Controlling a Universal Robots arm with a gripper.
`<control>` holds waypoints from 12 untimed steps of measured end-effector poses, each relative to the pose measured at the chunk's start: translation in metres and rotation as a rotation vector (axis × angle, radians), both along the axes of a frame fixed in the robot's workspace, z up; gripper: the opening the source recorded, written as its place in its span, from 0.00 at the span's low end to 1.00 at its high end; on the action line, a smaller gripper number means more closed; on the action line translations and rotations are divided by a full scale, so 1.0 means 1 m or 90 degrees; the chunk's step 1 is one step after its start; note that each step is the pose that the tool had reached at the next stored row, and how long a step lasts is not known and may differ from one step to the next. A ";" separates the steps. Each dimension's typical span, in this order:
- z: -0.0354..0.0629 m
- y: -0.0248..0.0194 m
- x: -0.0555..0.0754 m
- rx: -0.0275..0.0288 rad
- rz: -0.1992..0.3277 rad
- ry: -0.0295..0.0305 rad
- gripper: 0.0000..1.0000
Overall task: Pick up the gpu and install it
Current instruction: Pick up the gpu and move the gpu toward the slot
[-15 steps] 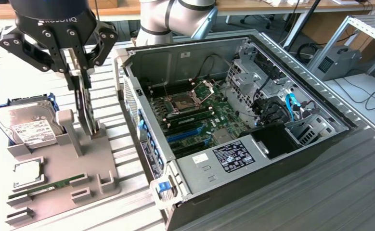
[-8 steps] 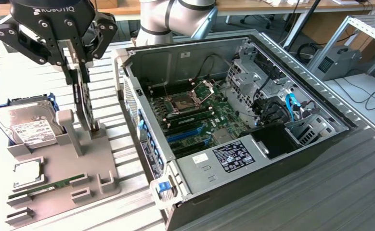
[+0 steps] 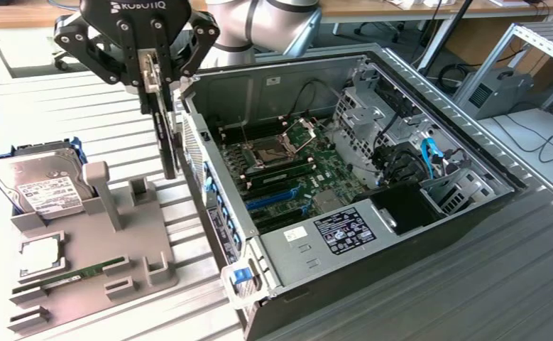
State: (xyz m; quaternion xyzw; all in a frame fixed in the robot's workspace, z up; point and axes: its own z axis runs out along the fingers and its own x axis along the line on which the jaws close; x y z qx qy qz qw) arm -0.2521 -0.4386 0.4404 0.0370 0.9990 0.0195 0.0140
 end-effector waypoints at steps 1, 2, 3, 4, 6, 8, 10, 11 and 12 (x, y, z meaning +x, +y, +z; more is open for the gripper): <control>0.0000 0.0000 0.009 0.0000 0.000 0.0000 0.27; 0.0000 0.0000 0.010 0.0000 0.000 0.0000 0.27; 0.0000 0.0000 0.011 0.0000 0.000 0.0000 0.27; 0.0000 0.0000 0.012 0.0000 0.000 0.0000 0.27; 0.0000 0.0000 0.014 0.0001 0.000 0.0000 0.27; 0.0000 0.0000 0.015 0.0000 0.000 0.0000 0.27; 0.0000 0.0000 0.016 0.0000 0.000 0.0000 0.27; 0.0000 0.0000 0.017 0.0000 0.000 0.0000 0.27; 0.0000 0.0000 0.018 0.0000 0.000 0.0000 0.27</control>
